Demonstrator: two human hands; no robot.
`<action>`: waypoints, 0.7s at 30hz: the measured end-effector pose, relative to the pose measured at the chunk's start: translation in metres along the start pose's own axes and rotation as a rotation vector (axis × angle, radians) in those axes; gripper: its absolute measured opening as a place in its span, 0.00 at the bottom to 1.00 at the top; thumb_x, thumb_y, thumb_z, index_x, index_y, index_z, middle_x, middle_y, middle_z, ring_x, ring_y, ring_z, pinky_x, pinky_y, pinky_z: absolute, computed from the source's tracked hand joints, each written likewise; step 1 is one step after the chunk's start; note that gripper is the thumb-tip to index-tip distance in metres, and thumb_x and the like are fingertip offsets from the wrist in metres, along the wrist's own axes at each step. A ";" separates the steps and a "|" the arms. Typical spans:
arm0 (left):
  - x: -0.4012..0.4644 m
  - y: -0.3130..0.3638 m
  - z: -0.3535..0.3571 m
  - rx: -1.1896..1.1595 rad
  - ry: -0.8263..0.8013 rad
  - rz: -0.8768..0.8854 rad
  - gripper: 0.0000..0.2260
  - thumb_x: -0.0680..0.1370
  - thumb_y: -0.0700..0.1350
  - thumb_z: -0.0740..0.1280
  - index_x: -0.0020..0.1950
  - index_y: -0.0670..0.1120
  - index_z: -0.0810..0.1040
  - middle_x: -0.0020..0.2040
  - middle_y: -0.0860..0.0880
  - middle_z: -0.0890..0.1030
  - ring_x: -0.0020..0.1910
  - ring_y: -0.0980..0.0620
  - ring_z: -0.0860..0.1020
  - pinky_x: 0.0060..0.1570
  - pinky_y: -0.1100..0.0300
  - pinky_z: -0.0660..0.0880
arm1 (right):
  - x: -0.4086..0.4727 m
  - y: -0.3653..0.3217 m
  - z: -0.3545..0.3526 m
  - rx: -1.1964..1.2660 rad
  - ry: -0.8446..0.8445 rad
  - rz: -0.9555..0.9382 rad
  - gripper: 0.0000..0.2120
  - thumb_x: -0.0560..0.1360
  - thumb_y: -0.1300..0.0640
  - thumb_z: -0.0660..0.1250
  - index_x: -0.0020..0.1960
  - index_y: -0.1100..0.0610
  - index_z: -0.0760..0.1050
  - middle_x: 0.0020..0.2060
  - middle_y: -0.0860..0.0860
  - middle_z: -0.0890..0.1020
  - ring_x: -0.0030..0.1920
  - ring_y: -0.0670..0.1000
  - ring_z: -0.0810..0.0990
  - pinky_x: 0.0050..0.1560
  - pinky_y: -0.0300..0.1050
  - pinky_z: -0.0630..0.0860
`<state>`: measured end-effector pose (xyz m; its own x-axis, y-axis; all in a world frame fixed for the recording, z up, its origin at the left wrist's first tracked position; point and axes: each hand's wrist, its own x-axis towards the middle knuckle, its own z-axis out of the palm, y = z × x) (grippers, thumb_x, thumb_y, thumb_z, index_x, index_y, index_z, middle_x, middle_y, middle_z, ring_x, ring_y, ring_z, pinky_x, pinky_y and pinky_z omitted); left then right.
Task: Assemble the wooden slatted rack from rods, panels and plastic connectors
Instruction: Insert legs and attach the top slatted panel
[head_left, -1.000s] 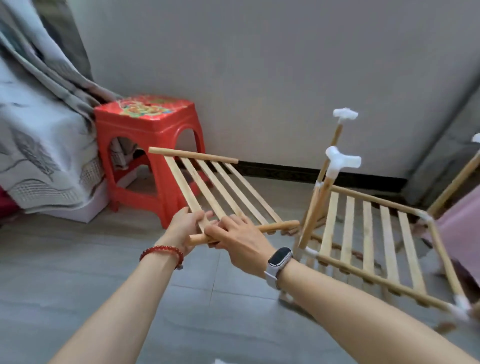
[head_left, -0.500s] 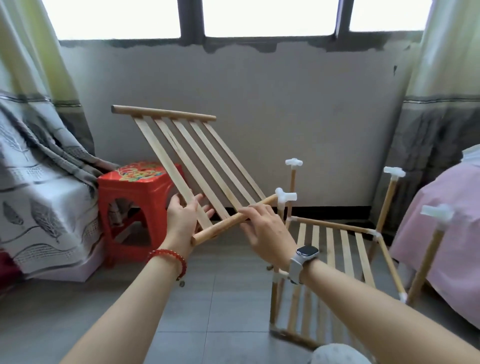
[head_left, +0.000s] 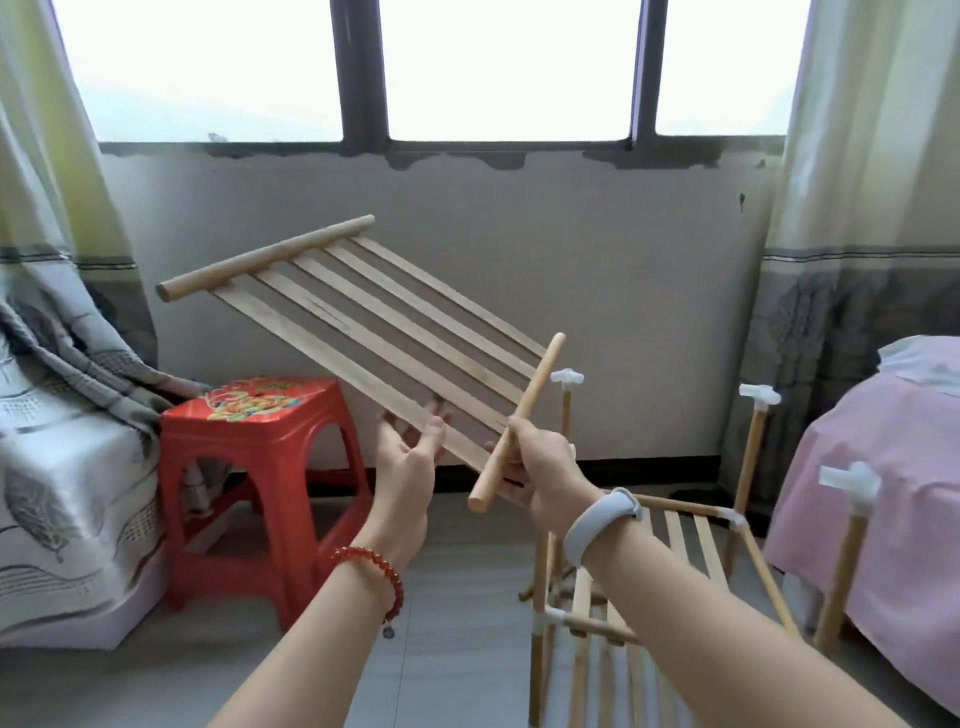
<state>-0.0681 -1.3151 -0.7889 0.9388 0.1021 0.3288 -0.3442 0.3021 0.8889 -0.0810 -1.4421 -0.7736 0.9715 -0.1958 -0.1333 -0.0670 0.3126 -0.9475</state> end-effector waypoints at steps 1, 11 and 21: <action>0.000 -0.002 0.006 0.031 -0.057 0.016 0.19 0.79 0.41 0.63 0.68 0.50 0.62 0.65 0.50 0.75 0.66 0.51 0.72 0.69 0.45 0.62 | 0.004 -0.010 -0.005 -0.031 0.051 0.017 0.11 0.79 0.50 0.61 0.47 0.59 0.72 0.32 0.51 0.81 0.36 0.50 0.79 0.31 0.43 0.76; 0.036 -0.083 0.057 0.513 -0.485 -0.118 0.25 0.78 0.49 0.64 0.72 0.49 0.60 0.69 0.52 0.66 0.68 0.53 0.67 0.58 0.63 0.67 | 0.035 -0.014 -0.128 0.127 0.522 -0.057 0.15 0.81 0.53 0.53 0.60 0.64 0.68 0.36 0.53 0.74 0.23 0.45 0.79 0.19 0.35 0.70; 0.044 -0.166 0.059 0.770 -0.618 -0.145 0.11 0.78 0.35 0.62 0.46 0.51 0.74 0.45 0.51 0.82 0.49 0.54 0.81 0.55 0.51 0.77 | 0.056 0.011 -0.217 0.077 0.612 0.069 0.18 0.80 0.54 0.55 0.66 0.62 0.68 0.18 0.48 0.77 0.21 0.45 0.78 0.18 0.34 0.69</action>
<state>0.0297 -1.4169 -0.9037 0.8781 -0.4645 0.1148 -0.3440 -0.4463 0.8261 -0.0770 -1.6513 -0.8540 0.6578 -0.6630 -0.3573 -0.0864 0.4048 -0.9103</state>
